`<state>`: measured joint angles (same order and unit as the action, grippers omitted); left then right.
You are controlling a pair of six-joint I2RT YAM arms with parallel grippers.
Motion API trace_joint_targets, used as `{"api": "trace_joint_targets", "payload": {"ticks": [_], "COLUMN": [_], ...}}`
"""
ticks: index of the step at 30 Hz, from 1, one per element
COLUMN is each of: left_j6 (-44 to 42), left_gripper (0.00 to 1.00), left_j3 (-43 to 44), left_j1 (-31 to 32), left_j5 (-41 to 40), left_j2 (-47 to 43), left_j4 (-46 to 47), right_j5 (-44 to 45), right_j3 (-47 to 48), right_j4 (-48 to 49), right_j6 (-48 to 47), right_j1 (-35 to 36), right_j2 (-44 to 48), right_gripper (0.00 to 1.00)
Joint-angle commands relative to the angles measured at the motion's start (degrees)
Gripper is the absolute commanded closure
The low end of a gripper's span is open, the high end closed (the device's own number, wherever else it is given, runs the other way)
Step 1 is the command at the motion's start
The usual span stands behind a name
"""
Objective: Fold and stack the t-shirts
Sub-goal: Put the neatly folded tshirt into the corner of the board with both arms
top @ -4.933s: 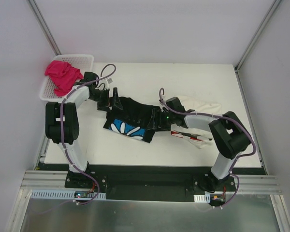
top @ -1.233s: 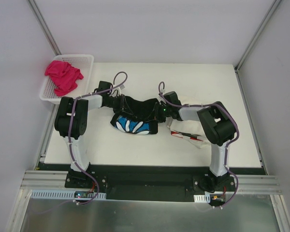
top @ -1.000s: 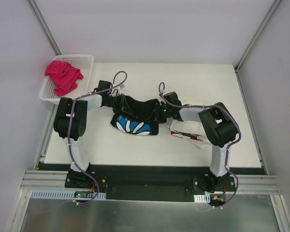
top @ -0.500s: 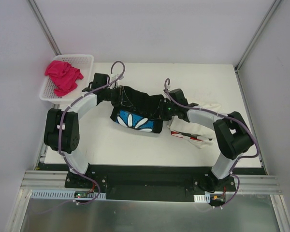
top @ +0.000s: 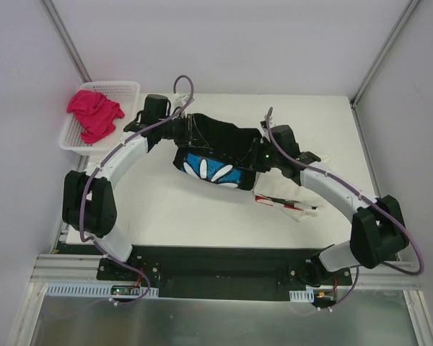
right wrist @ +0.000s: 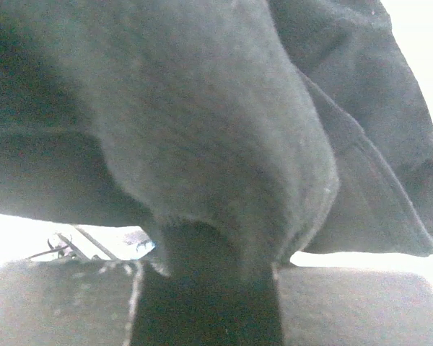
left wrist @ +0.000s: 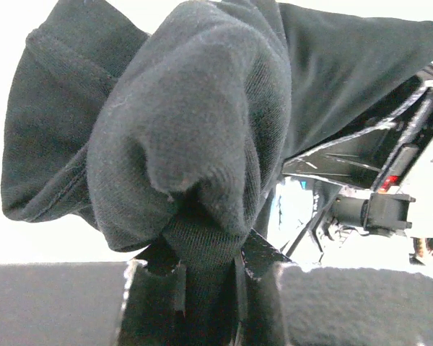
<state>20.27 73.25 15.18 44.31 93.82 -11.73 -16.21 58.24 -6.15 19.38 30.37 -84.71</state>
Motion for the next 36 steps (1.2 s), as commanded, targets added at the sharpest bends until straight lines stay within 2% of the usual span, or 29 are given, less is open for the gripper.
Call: {"api": "trace_joint_targets", "payload": {"ticks": [1, 7, 17, 23, 31, 36], "left_j6": [1.7, 3.7, 8.0, 11.0, 17.6, 19.0], "left_gripper": [1.0, 1.0, 1.0, 1.0, 1.0, 1.0], "left_j3": [8.9, 21.6, 39.1, 46.5, 56.1, 56.6], "left_j1": [3.9, 9.7, 15.7, 18.0, 20.0, 20.4], "left_j5": [-0.5, -0.7, -0.7, -0.4, 1.1, 1.4], "left_j2": [1.0, 12.1, 27.5, 35.6, 45.2, 47.1], "left_j4": [1.9, 1.9, 1.9, 3.3, 6.3, 7.8], "right_j5": [5.7, 9.1, 12.4, 12.9, 11.4, 11.2], "right_j3": [-0.9, -3.5, -7.0, -7.2, -8.0, -7.6], "right_j4": [-7.5, -12.4, -21.6, -25.6, -25.9, -27.6], "right_j6": [-3.7, -5.8, -8.6, -10.2, -12.3, -13.3], "right_j1": [-2.4, -7.4, -18.0, -22.9, -29.7, -33.3], "right_j2": [7.9, 16.8, 28.9, 30.2, 29.5, 30.0], "right_gripper": [0.99, 0.99, 0.99, 0.99, 0.99, 0.99]}}
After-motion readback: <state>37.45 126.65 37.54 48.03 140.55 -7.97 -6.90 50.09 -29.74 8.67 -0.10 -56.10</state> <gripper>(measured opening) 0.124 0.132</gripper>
